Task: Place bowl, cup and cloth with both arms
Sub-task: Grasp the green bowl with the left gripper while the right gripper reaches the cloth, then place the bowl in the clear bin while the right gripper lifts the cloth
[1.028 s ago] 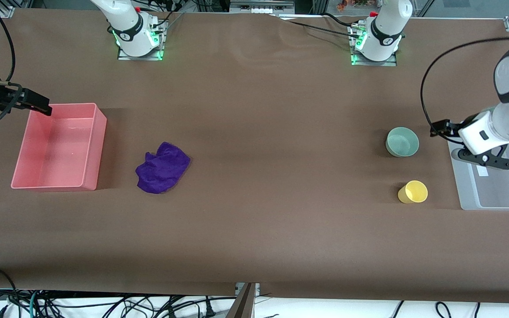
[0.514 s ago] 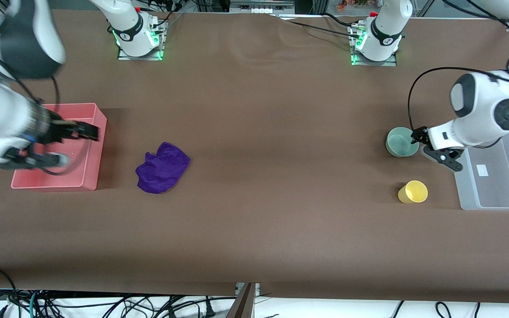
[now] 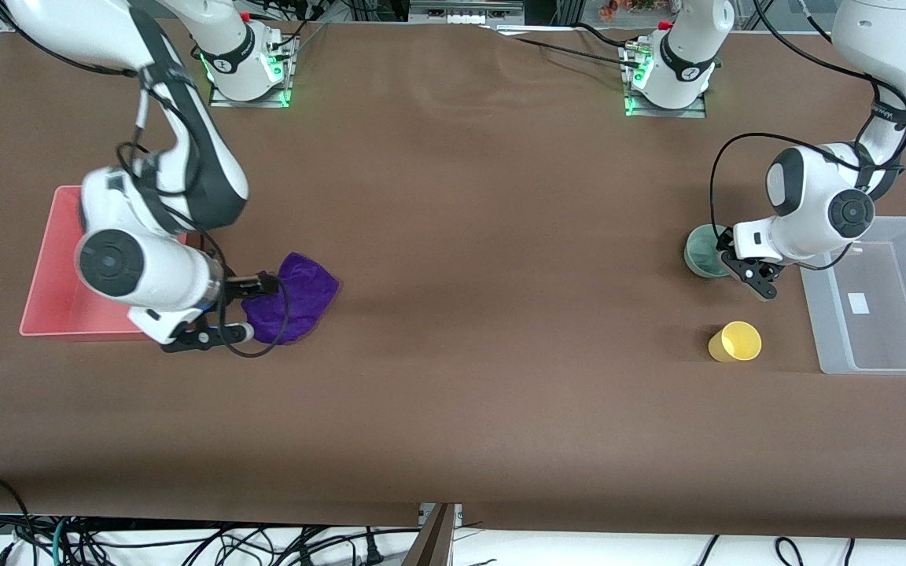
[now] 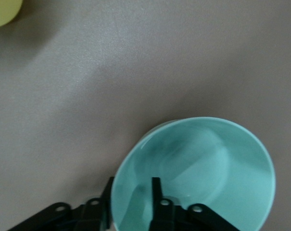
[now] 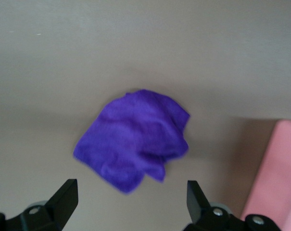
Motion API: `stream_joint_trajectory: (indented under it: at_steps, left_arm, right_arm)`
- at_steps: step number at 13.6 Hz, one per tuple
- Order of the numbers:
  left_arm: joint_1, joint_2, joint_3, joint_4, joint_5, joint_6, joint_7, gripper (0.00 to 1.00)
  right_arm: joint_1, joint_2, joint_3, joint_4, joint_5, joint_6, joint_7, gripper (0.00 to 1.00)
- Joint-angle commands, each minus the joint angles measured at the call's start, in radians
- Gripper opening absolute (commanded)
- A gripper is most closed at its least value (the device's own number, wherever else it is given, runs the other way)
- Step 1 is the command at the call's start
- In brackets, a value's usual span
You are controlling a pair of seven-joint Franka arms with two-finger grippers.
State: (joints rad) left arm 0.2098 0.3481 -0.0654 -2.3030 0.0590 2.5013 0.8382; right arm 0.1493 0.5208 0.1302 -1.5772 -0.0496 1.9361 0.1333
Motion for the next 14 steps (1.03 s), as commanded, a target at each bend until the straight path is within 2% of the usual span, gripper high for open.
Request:
stream_joint_trajectory:
  at_steps: [1, 3, 6, 7, 9, 10, 11, 13, 14]
  left_arm:
    - [0.008, -0.014, -0.010, 0.031, 0.013, -0.012, 0.038, 0.00]
    - [0.008, -0.063, -0.011, 0.089, 0.013, -0.118, 0.059, 0.00]
    - [0.014, -0.057, -0.004, 0.386, 0.015, -0.529, 0.131, 0.00]
    - [0.031, -0.037, -0.002, 0.471, 0.024, -0.617, 0.153, 0.00]
    - [0.075, -0.006, 0.001, 0.583, 0.038, -0.674, 0.215, 0.00]
    - [0.095, 0.014, 0.001, 0.611, 0.085, -0.673, 0.252, 0.00]
    - [0.133, 0.044, 0.001, 0.643, 0.132, -0.670, 0.287, 0.00]
    - [0.216, 0.122, 0.001, 0.718, 0.153, -0.665, 0.404, 0.00]
    - [0.252, 0.182, 0.001, 0.773, 0.153, -0.658, 0.465, 0.00]
  right_arm:
    - [-0.011, 0.017, 0.000, -0.109, -0.001, 0.124, 0.008, 1.00]
    - [-0.014, 0.044, -0.003, -0.109, -0.012, 0.124, 0.002, 1.00]
    - [-0.017, 0.094, -0.006, -0.119, -0.012, 0.150, -0.004, 1.00]
    - [-0.016, 0.105, -0.006, -0.124, -0.012, 0.173, -0.004, 1.00]
    - [-0.013, 0.120, -0.006, -0.153, -0.012, 0.245, -0.004, 1.00]
    - [-0.013, 0.125, -0.004, -0.171, -0.012, 0.286, -0.003, 0.95]
    - [-0.013, 0.125, -0.004, -0.193, -0.012, 0.325, -0.004, 0.75]
    - [-0.013, 0.125, -0.004, -0.205, -0.012, 0.342, -0.003, 0.16]
    - [-0.011, 0.120, -0.004, -0.202, -0.012, 0.336, 0.002, 0.00]
